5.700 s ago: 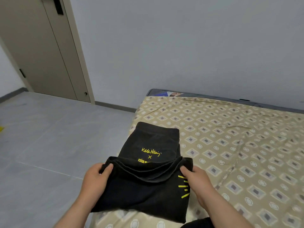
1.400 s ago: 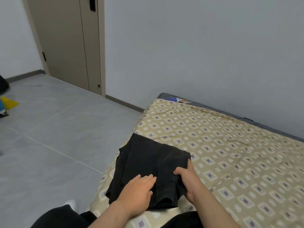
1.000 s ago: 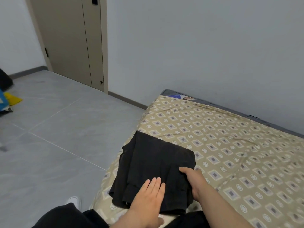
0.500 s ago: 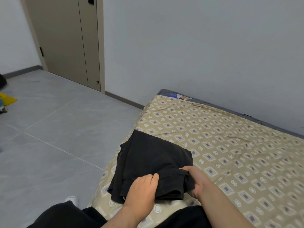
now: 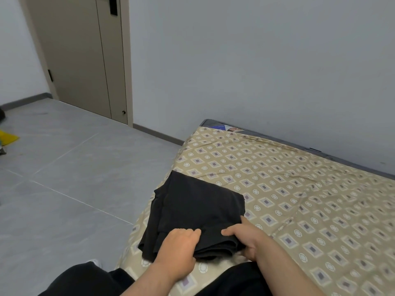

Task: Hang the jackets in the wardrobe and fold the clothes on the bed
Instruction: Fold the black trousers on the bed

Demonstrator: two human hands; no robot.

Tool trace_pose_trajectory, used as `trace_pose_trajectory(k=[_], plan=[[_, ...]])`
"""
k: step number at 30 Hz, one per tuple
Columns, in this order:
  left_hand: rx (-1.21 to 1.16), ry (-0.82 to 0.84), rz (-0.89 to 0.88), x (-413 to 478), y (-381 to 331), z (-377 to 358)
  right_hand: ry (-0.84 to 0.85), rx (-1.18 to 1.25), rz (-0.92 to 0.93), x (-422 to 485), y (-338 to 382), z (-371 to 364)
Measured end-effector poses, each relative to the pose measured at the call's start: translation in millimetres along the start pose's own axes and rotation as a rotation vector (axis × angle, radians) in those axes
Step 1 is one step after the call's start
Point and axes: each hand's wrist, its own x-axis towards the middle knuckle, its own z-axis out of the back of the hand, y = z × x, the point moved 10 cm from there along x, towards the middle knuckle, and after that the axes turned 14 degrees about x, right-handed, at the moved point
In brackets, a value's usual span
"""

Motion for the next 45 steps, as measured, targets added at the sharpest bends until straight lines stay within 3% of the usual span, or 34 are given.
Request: trace_pose_trajectory(k=[4, 6, 11, 16, 23, 26, 30, 36, 39, 41, 45], plan=[[0.025, -0.245, 0.008, -8.9, 3.2, 27.9, 0.09, 0.671, -0.133, -11.9, 1.3, -2.2], [0.025, -0.321, 0.042, -10.4, 10.8, 39.7, 0.106, 0.854, -0.158, -16.6, 4.7, -0.5], [-0.169, -0.176, 0.202, -11.0, 42.6, 28.4, 0.061, 0.789, -0.069, -19.8, 8.0, 3.4], [-0.364, -0.181, 0.389, -15.4, 73.1, 28.5, -0.014, 0.757, 0.305, -20.2, 38.0, 24.9], [-0.43, -0.164, 0.387, -15.9, 78.8, 27.5, -0.032, 0.254, 0.423, -22.3, 46.2, 21.2], [-0.443, -0.164, 0.392, -16.4, 79.4, 28.6, -0.098, -0.103, 0.459, -22.2, 47.0, 18.7], [-0.341, -0.03, 0.287, -12.1, 73.6, 22.7, -0.145, -0.471, 0.587, -21.8, 59.6, 11.0], [-0.337, -0.025, 0.239, -7.1, 76.3, 21.2, 0.036, -0.651, 0.686, -20.2, 58.5, -16.7], [-0.367, -0.022, 0.242, -6.4, 76.6, 22.6, 0.045, -1.141, 0.88, -26.3, 59.5, -36.5], [-0.38, -0.015, 0.232, -7.1, 75.7, 23.3, 0.035, -1.437, 0.904, -20.0, 56.2, -41.4], [-0.401, -0.001, 0.214, -7.9, 73.8, 25.2, 0.005, -1.639, 0.861, -5.7, 70.2, -40.1]])
